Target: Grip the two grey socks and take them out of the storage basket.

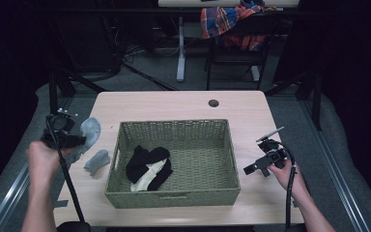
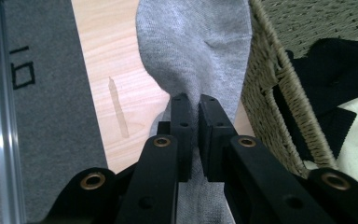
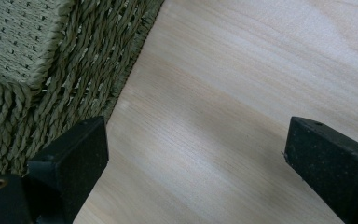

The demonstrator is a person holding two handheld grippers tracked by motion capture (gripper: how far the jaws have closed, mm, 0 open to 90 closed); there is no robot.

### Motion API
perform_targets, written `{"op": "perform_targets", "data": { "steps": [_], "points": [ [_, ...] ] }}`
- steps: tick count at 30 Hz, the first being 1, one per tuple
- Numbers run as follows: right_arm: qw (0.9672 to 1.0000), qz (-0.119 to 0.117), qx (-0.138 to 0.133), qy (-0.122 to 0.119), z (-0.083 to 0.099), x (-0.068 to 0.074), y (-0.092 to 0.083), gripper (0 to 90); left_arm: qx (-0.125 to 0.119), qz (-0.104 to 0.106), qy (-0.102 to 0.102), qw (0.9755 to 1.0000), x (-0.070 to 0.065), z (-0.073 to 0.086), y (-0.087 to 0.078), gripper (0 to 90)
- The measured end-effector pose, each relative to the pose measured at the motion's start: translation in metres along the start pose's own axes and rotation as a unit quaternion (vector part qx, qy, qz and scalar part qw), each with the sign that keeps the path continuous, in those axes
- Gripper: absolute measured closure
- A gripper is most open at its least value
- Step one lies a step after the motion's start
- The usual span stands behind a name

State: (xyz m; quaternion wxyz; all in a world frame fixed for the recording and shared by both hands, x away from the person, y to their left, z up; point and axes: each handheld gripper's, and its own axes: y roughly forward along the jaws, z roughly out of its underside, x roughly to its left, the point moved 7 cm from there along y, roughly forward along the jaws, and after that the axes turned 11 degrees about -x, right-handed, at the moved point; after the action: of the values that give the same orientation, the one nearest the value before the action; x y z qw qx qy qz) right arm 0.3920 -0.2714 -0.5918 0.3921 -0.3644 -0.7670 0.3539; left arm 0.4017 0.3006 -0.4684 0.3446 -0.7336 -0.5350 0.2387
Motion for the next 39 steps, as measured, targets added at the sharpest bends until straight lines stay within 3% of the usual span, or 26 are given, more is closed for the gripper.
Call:
{"op": "perform_targets", "data": {
  "steps": [4,7,8,9,10,12,13,15,16,21,27,28,29,36,39],
  "points": [
    [0.9998,-0.005,0.013,-0.014,0.001,-0.001,-0.003,6.1,0.001,-0.001,-0.004,1.0000,0.002,0.003,0.001,85.7],
    [1.0000,-0.004,0.000,-0.004,0.000,0.000,-0.002,6.1,0.002,-0.002,-0.005,1.0000,0.004,0.004,0.002,85.7],
    [0.9998,-0.006,0.014,-0.013,0.001,-0.002,-0.004,6.1,0.002,-0.003,-0.007,1.0000,0.005,0.004,0.003,85.7],
    [1.0000,-0.005,0.002,-0.002,0.000,0.000,-0.001,6.1,0.006,-0.004,-0.007,0.9999,0.006,0.005,0.005,85.7],
    [0.9999,-0.005,0.012,-0.010,0.000,-0.002,-0.002,6.1,0.006,-0.004,-0.007,0.9999,0.006,0.005,0.005,85.7],
    [0.9997,-0.006,0.018,-0.015,0.001,-0.002,-0.002,6.1,0.011,-0.007,-0.008,0.9999,0.007,0.007,0.009,85.7],
    [1.0000,-0.005,0.002,-0.001,0.000,0.000,-0.001,6.1,0.012,-0.009,-0.010,0.9998,0.009,0.009,0.012,85.7],
    [0.9999,-0.006,0.010,-0.009,0.000,-0.001,-0.002,6.1,0.018,-0.009,-0.011,0.9997,0.010,0.011,0.014,85.7],
    [1.0000,-0.006,-0.006,0.003,0.000,0.001,0.000,6.1,0.019,-0.010,-0.011,0.9997,0.010,0.013,0.017,85.7],
    [0.9999,-0.004,0.006,-0.007,0.000,0.000,-0.001,6.1,0.032,-0.005,-0.019,0.9993,0.013,0.022,0.029,85.7],
    [1.0000,-0.003,0.004,-0.004,0.000,0.000,0.000,6.1,0.051,0.008,-0.016,0.9985,0.008,0.029,0.044,85.7],
    [0.9997,-0.004,0.017,-0.015,0.000,-0.001,-0.002,6.1,0.058,0.010,-0.015,0.9982,0.005,0.031,0.048,85.7],
    [1.0000,-0.002,0.001,-0.002,0.000,0.001,0.000,6.1,0.063,0.012,-0.012,0.9979,0.003,0.032,0.049,85.7],
    [1.0000,-0.001,0.001,-0.002,0.000,0.001,0.000,6.1,0.092,0.012,-0.007,0.9957,-0.001,0.044,0.068,85.7],
    [0.9997,-0.005,0.018,-0.015,0.001,-0.001,-0.002,6.1,0.097,0.011,-0.013,0.9951,-0.001,0.047,0.078,85.6]
  ]
}}
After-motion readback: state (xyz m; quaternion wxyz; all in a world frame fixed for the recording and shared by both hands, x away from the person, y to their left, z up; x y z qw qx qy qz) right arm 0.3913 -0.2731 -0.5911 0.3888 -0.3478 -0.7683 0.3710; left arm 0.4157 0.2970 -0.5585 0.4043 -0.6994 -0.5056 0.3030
